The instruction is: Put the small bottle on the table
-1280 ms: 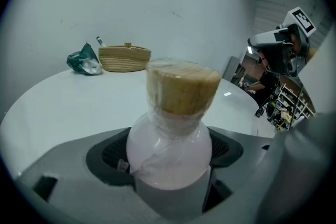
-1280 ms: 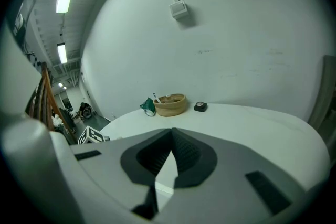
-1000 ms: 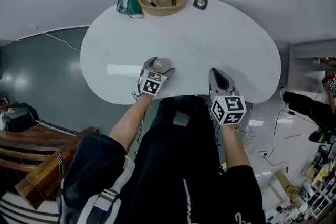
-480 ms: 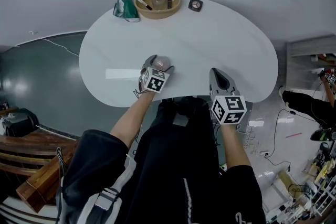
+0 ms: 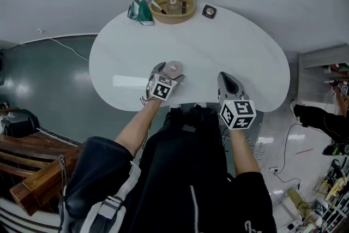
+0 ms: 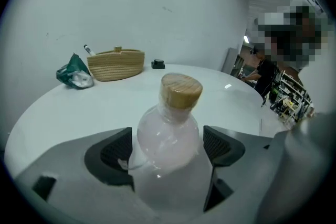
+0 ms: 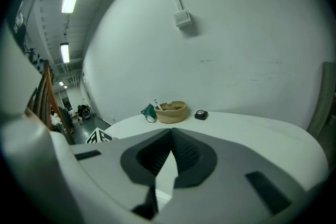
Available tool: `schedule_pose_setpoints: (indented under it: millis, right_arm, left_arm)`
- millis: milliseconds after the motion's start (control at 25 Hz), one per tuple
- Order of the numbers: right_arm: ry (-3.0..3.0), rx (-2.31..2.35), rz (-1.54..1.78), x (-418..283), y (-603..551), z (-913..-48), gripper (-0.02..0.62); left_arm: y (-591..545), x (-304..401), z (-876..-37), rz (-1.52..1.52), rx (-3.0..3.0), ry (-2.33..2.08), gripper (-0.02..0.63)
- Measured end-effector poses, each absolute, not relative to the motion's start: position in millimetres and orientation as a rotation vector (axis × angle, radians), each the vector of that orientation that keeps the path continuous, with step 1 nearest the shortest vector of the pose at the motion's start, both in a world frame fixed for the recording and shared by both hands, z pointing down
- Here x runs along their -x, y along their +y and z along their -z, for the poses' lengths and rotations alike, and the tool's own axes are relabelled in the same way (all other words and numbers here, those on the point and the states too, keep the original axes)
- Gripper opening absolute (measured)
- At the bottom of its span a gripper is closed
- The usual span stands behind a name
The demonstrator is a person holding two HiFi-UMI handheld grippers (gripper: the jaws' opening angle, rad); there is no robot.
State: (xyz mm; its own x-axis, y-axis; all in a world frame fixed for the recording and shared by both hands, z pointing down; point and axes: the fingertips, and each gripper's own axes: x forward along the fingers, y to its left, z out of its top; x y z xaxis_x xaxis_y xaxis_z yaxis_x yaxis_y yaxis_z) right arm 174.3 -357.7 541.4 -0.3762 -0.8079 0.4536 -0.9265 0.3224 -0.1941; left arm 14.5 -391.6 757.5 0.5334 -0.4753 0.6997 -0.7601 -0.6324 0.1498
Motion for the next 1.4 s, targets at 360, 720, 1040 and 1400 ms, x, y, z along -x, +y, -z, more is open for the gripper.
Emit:
schedule_pose_setpoints:
  millis: [360,720,1040,1400]
  right_arm:
    - [-2.414,-1.522,-0.539,-136.7,-365.6,-522.7,0.002]
    - [-2.493,-1.486,-0.434,-107.5,-370.4,-511.4,0.002]
    - [-2.547,-1.487,-0.336,-95.0,-369.3,-493.9,0.002]
    - [-2.552,-1.508,-0.298,-102.7,-366.9,-485.3,0.002]
  left_arm:
    - [-370.6,36.7,-682.7,-0.727,-2.397,-1.098,0.192]
    - [-374.6,74.1,-582.6,-0.449,-2.49,-1.275,0.008]
    - [-377.1,101.6,-507.5,-0.303,-2.577,-1.405,0.006]
    - [-380.4,100.9,-495.2,-0.247,-2.575,-1.409,0.006]
